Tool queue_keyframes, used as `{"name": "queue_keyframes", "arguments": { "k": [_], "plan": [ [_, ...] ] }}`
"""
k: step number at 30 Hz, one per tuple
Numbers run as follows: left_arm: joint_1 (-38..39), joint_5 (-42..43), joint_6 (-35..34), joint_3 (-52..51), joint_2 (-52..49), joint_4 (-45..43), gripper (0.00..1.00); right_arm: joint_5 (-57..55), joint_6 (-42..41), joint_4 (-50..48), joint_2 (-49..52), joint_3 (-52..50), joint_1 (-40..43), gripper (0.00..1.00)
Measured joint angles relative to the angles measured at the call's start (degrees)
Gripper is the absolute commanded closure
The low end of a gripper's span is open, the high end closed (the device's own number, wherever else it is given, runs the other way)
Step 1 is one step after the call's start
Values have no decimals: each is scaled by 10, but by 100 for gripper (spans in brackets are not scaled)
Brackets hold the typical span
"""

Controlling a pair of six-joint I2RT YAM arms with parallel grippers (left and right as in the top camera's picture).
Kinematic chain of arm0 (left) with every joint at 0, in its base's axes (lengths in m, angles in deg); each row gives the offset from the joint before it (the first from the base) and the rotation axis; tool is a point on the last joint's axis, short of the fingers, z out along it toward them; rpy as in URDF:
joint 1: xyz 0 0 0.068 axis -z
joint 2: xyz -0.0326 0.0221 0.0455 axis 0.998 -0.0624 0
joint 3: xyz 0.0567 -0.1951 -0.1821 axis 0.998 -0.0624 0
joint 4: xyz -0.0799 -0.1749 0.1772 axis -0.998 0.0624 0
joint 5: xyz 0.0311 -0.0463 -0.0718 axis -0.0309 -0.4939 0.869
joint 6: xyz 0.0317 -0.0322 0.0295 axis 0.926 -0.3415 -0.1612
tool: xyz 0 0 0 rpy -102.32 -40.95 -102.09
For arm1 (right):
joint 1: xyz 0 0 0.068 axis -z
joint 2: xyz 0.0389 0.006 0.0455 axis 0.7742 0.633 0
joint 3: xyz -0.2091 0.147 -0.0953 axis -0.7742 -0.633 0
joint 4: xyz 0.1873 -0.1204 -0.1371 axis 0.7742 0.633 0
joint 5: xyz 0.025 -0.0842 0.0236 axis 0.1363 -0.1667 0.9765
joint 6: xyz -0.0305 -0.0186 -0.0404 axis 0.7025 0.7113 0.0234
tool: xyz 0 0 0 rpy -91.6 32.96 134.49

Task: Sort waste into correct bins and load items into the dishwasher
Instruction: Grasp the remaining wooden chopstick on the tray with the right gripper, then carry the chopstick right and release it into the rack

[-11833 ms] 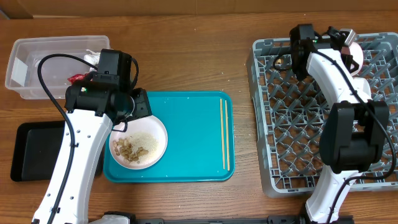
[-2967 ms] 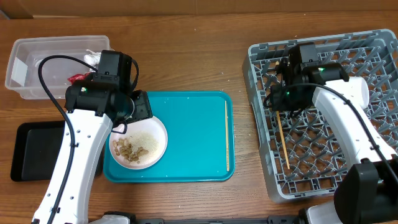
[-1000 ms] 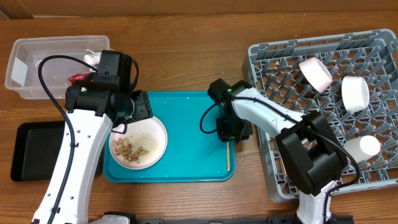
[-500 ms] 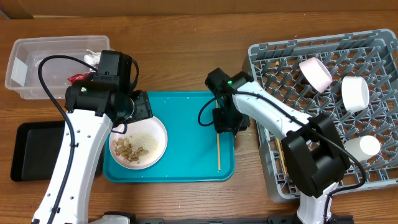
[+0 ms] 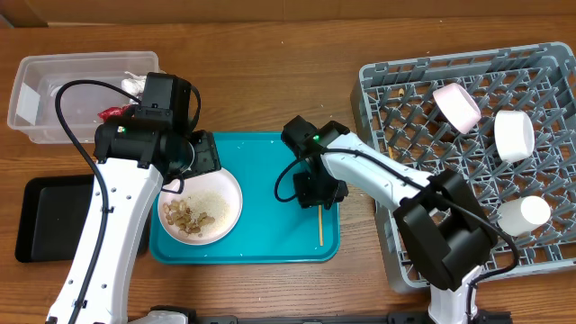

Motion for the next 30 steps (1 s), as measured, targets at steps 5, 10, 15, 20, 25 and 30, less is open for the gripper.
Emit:
{"name": "queue_keyframes", "arguments": {
  "k": [5, 10, 15, 20, 25, 30],
  "plan": [
    [0, 0, 0, 0, 0, 0, 33, -14, -1, -10, 19, -2, 0, 55],
    [0, 0, 0, 0, 0, 0, 33, -19, -2, -8, 21, -2, 0, 71],
    [0, 0, 0, 0, 0, 0, 33, -23, -2, 0, 22, -2, 1, 88],
    [0, 0, 0, 0, 0, 0, 33, -23, -2, 3, 22, -1, 3, 96],
    [0, 0, 0, 0, 0, 1, 33, -26, 0, 26, 23, 11, 12, 96],
    [0, 0, 0, 0, 0, 4, 33, -52, 4, 63, -6, 26, 39, 96]
  ]
}}
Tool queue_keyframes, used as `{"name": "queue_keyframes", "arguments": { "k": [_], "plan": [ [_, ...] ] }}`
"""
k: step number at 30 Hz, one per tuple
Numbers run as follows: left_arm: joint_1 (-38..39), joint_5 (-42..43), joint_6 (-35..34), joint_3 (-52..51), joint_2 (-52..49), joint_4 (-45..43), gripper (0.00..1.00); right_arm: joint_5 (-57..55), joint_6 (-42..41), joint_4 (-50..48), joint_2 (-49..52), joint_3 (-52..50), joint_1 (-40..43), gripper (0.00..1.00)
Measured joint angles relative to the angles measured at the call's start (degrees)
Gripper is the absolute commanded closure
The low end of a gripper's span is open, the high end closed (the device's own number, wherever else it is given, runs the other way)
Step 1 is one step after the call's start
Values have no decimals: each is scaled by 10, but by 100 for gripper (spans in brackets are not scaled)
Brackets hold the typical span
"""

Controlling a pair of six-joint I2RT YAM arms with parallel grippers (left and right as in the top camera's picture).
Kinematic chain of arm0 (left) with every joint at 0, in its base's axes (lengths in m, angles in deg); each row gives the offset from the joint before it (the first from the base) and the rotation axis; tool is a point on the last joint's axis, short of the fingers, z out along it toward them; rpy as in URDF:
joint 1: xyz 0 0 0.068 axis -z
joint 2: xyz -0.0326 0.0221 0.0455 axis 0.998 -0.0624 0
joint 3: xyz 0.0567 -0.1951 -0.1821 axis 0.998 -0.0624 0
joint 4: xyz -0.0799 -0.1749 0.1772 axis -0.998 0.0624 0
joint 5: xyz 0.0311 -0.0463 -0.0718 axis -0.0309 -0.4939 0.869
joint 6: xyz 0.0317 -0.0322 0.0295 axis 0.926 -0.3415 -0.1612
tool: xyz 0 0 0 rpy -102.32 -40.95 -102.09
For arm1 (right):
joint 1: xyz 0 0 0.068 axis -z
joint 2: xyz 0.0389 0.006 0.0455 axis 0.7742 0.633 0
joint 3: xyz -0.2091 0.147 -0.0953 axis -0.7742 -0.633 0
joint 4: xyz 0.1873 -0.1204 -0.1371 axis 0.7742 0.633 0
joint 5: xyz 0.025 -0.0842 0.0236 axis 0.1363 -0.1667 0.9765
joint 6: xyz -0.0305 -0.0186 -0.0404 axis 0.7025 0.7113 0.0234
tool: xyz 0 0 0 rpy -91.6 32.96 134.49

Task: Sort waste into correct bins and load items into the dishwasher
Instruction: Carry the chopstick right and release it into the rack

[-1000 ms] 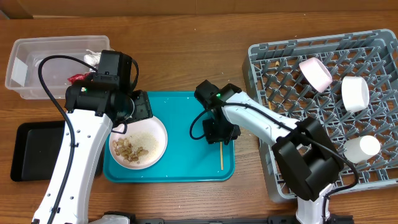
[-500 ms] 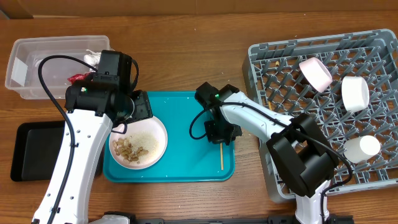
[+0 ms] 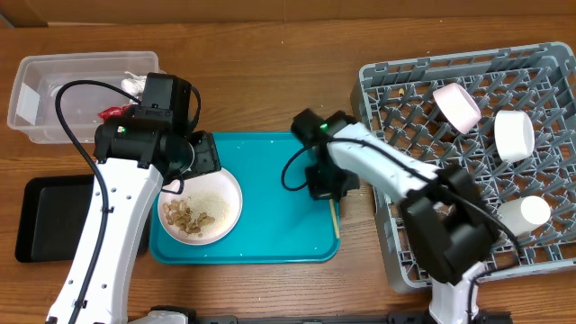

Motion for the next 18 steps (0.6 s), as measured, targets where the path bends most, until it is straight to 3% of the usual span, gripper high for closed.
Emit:
{"name": "queue_keyframes", "arguments": {
  "k": [9, 18],
  "plan": [
    [0, 0, 0, 0, 0, 0, 33, -22, 87, 69, -201, 23, 122, 96],
    [0, 0, 0, 0, 0, 0, 33, -25, 172, 90, -204, -15, 209, 95]
  ]
}}
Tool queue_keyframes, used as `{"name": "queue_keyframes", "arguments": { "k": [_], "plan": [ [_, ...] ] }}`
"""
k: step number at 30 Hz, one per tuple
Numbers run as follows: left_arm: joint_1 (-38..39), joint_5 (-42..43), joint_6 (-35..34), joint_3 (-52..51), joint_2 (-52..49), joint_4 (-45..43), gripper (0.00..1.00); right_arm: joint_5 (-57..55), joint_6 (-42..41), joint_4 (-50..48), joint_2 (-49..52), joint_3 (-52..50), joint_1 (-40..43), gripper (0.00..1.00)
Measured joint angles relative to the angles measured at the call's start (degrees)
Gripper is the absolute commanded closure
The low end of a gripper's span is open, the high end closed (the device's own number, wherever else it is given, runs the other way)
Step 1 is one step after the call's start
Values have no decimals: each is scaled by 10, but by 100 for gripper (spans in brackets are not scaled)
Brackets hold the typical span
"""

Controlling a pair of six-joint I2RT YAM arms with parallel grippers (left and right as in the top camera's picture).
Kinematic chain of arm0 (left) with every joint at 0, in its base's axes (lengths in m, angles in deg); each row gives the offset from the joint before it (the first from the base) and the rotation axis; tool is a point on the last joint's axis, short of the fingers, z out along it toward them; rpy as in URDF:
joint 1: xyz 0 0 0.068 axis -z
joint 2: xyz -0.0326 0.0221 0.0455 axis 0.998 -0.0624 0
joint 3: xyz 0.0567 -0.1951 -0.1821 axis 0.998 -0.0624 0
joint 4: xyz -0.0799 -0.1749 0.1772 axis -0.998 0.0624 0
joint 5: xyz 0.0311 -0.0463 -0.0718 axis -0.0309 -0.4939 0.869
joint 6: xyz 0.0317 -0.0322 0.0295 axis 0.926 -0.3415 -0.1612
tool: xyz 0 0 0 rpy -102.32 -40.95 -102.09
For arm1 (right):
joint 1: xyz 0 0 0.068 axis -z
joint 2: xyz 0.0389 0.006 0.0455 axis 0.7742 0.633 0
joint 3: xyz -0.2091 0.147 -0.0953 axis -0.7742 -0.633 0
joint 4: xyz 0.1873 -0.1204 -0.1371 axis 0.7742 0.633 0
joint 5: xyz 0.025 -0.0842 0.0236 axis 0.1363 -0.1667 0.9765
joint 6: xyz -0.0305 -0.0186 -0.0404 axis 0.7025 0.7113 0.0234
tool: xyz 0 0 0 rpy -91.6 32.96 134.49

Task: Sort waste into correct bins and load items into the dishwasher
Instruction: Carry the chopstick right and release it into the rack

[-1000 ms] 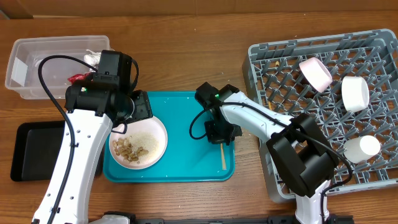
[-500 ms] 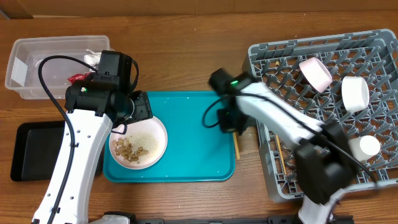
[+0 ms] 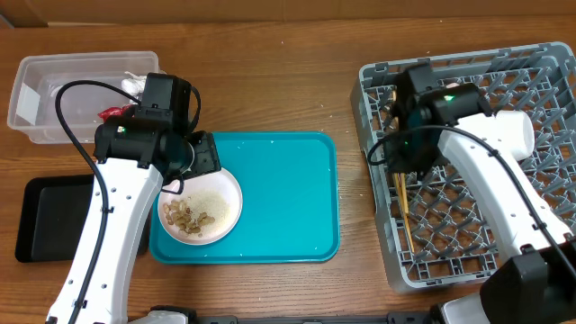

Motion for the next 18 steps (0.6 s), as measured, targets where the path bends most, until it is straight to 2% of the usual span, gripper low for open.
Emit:
{"name": "queue_keyframes", "arguments": {
  "k": [3, 6, 8, 10, 18],
  "plan": [
    [0, 0, 0, 0, 0, 0, 33, 3, 14, -10, 0, -28, 3, 94],
    [0, 0, 0, 0, 0, 0, 33, 12, 22, -18, 0, -46, 3, 83],
    [0, 0, 0, 0, 0, 0, 33, 19, 26, -21, 0, -55, 3, 81],
    [0, 0, 0, 0, 0, 0, 33, 24, 29, -21, 0, -62, 3, 67],
    [0, 0, 0, 0, 0, 0, 33, 31, 32, -28, 0, -72, 3, 65]
  ]
}}
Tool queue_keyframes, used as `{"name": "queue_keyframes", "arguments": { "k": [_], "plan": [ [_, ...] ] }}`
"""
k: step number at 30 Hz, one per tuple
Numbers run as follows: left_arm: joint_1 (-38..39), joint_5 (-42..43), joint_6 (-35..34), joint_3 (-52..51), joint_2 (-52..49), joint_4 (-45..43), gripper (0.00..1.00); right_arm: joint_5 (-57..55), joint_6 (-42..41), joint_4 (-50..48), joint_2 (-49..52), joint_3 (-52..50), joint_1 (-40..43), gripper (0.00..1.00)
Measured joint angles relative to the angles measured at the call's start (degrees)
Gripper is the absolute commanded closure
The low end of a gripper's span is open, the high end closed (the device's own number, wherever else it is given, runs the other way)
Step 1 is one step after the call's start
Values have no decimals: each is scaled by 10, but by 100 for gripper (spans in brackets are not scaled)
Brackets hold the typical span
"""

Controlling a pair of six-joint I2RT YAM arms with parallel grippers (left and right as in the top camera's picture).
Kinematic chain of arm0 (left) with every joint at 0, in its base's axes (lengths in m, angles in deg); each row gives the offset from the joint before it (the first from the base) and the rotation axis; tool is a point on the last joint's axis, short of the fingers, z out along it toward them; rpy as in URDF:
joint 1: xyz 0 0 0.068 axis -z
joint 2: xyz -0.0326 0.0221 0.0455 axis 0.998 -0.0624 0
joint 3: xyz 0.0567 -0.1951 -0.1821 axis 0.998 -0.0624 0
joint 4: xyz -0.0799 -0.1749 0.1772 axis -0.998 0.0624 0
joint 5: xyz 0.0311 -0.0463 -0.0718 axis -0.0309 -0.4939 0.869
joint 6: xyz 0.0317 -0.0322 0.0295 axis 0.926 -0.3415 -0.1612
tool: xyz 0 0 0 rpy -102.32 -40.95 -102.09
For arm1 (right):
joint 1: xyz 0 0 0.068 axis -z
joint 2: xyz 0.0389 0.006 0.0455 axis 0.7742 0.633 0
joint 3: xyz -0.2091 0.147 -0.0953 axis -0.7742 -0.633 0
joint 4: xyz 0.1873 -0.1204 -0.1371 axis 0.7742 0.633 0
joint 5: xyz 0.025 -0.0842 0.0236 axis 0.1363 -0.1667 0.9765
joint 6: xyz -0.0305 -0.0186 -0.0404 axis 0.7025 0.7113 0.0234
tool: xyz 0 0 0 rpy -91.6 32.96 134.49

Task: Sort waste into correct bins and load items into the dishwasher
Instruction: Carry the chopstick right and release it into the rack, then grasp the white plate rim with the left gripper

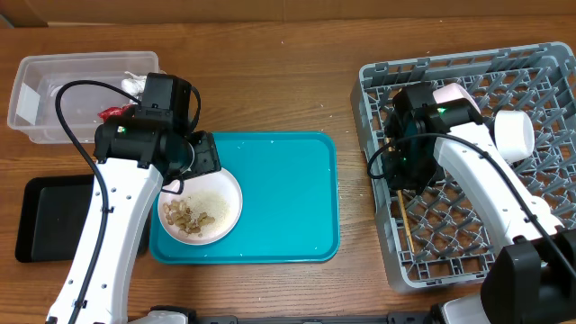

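Note:
A white plate (216, 205) with food scraps (189, 218) sits on the left side of the teal tray (288, 198). My left gripper (191, 166) hangs over the plate's upper-left rim; its fingers are hidden, so its grip cannot be told. A wooden chopstick (406, 225) lies lengthwise over the left side of the grey dish rack (373, 99). Its far end runs under my right gripper (400, 180), which appears shut on it.
A pink bowl (453, 93) and a white cup (513, 135) sit at the back of the rack. A clear bin (54, 90) holding wrappers stands at the back left, with a black tray (45, 220) in front of it.
My right gripper has shifted slightly toward the rack's near side, still at the chopstick's far end. The chopstick's near end stays in the same spot. The left arm has not moved.
My right gripper was over the chopstick at the teal tray's right side. Then it had the chopstick at the tray's right edge. Later it held the chopstick over the rack's left side, where it is now. The left arm stayed at the plate throughout.

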Motion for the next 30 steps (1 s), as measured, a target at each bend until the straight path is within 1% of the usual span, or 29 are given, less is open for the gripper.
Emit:
{"name": "queue_keyframes", "arguments": {
  "k": [5, 8, 10, 12, 15, 20, 22, 25, 30],
  "plan": [
    [0, 0, 0, 0, 0, 0, 33, 0, -9, -1, 0, 0, 0, 65],
    [0, 0, 0, 0, 0, 0, 33, 13, -26, 30, 0, 10, 0, 65],
    [0, 0, 0, 0, 0, 0, 33, 28, -37, 43, 0, 34, 0, 64],
    [0, 0, 0, 0, 0, 0, 33, 47, -43, 41, 0, 68, -2, 62],
    [0, 0, 0, 0, 0, 0, 33, 79, -50, 20, -6, 113, -16, 53],
    [0, 3, -2, -2, 0, -5, 33, 121, -55, -21, -19, 132, -67, 46],
    [0, 13, -3, -14, 0, -20, 33, 130, -56, -30, -18, 132, -91, 44],
    [0, 35, -3, -56, 0, -47, 34, 137, -55, -44, -16, 131, -130, 44],
    [2, 60, -12, -129, -1, -101, 33, 127, -68, -51, -8, 108, -161, 44]
  ]
}}
